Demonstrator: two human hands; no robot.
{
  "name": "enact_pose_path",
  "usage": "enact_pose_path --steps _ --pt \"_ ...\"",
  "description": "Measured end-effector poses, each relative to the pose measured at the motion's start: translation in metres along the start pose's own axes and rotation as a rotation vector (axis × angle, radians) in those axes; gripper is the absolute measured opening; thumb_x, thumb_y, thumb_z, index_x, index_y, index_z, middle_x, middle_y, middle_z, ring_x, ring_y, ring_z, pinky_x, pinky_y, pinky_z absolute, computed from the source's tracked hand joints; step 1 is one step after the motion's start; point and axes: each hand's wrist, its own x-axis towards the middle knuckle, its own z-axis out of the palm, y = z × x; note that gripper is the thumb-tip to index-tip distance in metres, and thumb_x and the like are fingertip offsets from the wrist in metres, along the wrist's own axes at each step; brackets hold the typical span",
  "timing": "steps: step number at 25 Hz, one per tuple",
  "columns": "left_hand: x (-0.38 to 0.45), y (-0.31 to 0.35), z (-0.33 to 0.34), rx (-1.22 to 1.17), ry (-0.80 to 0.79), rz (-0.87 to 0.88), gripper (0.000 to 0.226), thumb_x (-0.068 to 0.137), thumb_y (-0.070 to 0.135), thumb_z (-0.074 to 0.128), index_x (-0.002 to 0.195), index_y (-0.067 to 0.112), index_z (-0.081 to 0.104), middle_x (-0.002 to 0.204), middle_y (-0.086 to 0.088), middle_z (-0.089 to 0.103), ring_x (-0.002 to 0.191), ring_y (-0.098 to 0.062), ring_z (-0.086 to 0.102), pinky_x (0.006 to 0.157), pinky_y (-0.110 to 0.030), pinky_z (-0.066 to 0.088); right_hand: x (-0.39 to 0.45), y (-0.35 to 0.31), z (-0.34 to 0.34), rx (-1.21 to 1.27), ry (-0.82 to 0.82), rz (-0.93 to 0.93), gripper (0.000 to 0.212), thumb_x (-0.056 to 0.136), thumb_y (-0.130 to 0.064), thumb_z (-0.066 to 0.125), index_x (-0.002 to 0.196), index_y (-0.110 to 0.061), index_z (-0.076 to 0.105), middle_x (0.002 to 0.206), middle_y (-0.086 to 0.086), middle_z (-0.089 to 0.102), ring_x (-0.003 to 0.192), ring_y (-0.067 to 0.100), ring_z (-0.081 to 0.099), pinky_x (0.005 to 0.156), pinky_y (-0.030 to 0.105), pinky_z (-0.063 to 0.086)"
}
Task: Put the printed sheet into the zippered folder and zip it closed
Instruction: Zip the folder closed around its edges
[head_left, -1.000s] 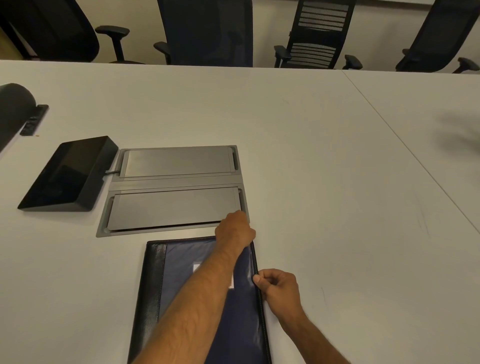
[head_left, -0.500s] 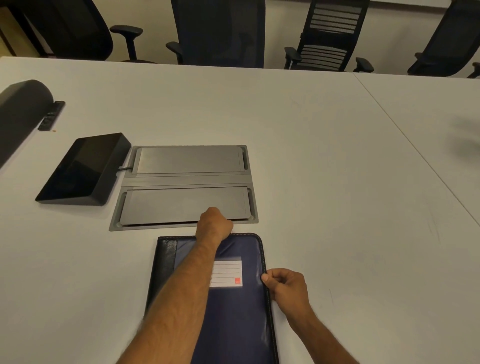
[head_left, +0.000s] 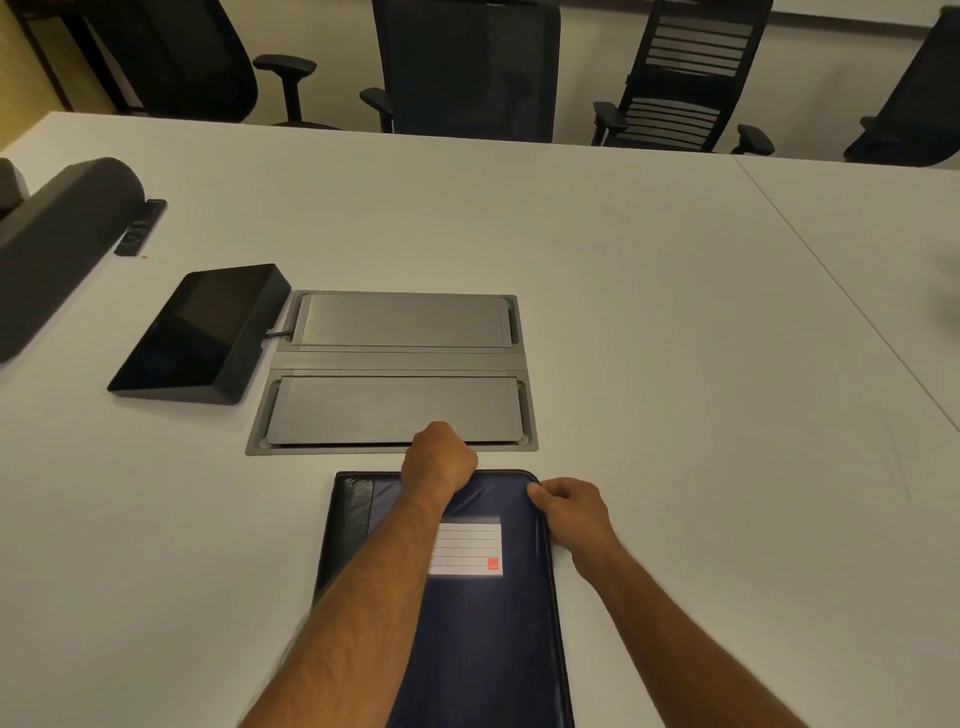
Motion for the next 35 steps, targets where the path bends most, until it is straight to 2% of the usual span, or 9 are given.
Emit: enact_pose_path --steps 3,5,7,12,15,21,26,31,35 --pt "-0.002 -0.002 0.001 0.029 -0.007 0.017 0.013 0.084 0.014 0.061 0.083 0.003 0.068 0.083 -0.011 0.071 0.076 -0.027 0.068 0.056 -0.029 0.05 0.01 -0.001 0.003 -0.078 0.017 0.009 0.03 0.091 -0.028 0.059 0.085 0.0 0.068 0.088 0.019 0.07 0.073 0.026 0.062 0.078 0.043 0.057" --pt "-0.002 -0.002 0.0 0.041 -0.002 0.026 0.011 0.085 0.013 0.061 0.079 0.006 0.066 0.082 -0.011 0.07 0.073 -0.026 0.067 0.055 -0.029 0.049 0.013 -0.001 0.003 -0.11 0.007 0.017 0.031 0.092 -0.027 0.058 0.087 0.002 0.067 0.089 0.021 0.069 0.069 0.022 0.058 0.077 0.042 0.057" --pt "0.0 -0.004 -0.003 0.038 0.008 0.025 0.01 0.084 0.013 0.062 0.078 0.006 0.065 0.079 -0.01 0.069 0.067 -0.022 0.063 0.055 -0.028 0.049 0.014 0.001 0.003 -0.14 0.004 0.007 0.032 0.093 -0.028 0.056 0.087 0.002 0.067 0.09 0.022 0.069 0.068 0.022 0.057 0.076 0.04 0.056" --pt "0.002 -0.008 -0.009 0.024 0.019 0.018 0.011 0.084 0.017 0.068 0.086 0.006 0.07 0.08 -0.006 0.069 0.07 -0.019 0.064 0.052 -0.025 0.046 0.015 0.002 0.004 -0.184 0.026 -0.015 0.031 0.093 -0.031 0.056 0.078 -0.004 0.066 0.086 0.02 0.069 0.067 0.022 0.057 0.076 0.04 0.057" --pt "0.002 -0.007 -0.006 -0.003 0.024 0.026 0.016 0.083 0.023 0.07 0.083 0.007 0.07 0.077 -0.005 0.069 0.069 -0.019 0.064 0.056 -0.027 0.05 0.014 0.001 0.005 -0.202 0.035 -0.026 0.031 0.093 -0.03 0.055 0.078 -0.005 0.065 0.086 0.019 0.069 0.067 0.021 0.057 0.075 0.037 0.056" --pt "-0.003 0.005 0.005 -0.01 0.002 0.06 0.019 0.082 0.026 0.068 0.076 0.009 0.066 0.068 -0.003 0.064 0.066 -0.02 0.063 0.063 -0.032 0.055 0.016 0.001 0.003 -0.108 -0.017 0.021 0.021 0.093 -0.027 0.055 0.087 -0.009 0.065 0.09 0.012 0.067 0.085 0.029 0.064 0.084 0.045 0.058" --pt "-0.002 0.006 0.001 0.017 -0.01 0.049 0.02 0.082 0.028 0.068 0.082 0.009 0.068 0.076 -0.005 0.066 0.072 -0.023 0.065 0.059 -0.029 0.05 0.015 0.002 0.004 -0.126 0.0 0.011 0.022 0.093 -0.028 0.055 0.084 -0.011 0.065 0.087 0.011 0.067 0.082 0.028 0.064 0.082 0.045 0.058" --pt "0.006 -0.011 -0.014 0.015 0.012 0.025 0.019 0.083 0.029 0.068 0.082 0.01 0.072 0.078 -0.004 0.07 0.072 -0.02 0.066 0.067 -0.033 0.058 0.013 0.001 0.004 -0.141 0.005 0.001 0.024 0.093 -0.028 0.054 0.083 -0.009 0.065 0.085 0.012 0.067 0.081 0.029 0.065 0.081 0.044 0.059" --pt "0.01 -0.022 -0.029 0.022 0.018 -0.014 0.02 0.082 0.027 0.069 0.083 0.008 0.07 0.078 -0.005 0.069 0.071 -0.02 0.064 0.065 -0.031 0.055 0.014 0.002 0.004 -0.143 0.006 0.005 0.024 0.093 -0.028 0.055 0.083 -0.009 0.065 0.085 0.012 0.067 0.081 0.029 0.065 0.082 0.045 0.058"
